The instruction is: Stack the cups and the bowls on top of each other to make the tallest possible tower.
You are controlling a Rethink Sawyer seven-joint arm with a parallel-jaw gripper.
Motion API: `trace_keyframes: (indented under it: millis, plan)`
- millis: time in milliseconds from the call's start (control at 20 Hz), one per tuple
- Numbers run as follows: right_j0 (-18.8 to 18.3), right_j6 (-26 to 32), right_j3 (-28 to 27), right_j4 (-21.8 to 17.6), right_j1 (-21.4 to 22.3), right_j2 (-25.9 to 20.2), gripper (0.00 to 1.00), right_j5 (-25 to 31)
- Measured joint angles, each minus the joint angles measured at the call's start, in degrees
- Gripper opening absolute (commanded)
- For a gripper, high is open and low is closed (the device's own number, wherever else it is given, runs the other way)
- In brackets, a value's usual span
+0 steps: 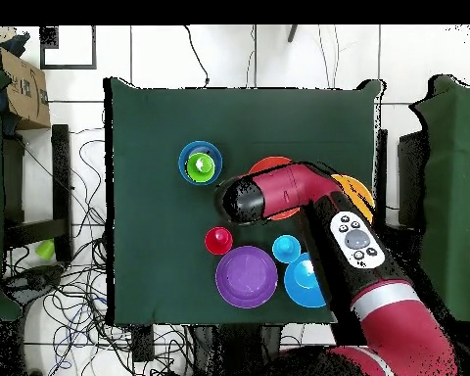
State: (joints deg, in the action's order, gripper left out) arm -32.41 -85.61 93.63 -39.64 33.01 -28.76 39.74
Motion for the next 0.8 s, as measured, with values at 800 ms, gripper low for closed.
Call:
trace_keyframes:
  millis: [800]
  plan:
    - [1.82,0.00,-0.08,-0.01,-4.63,1.87,1.00,-7.02]
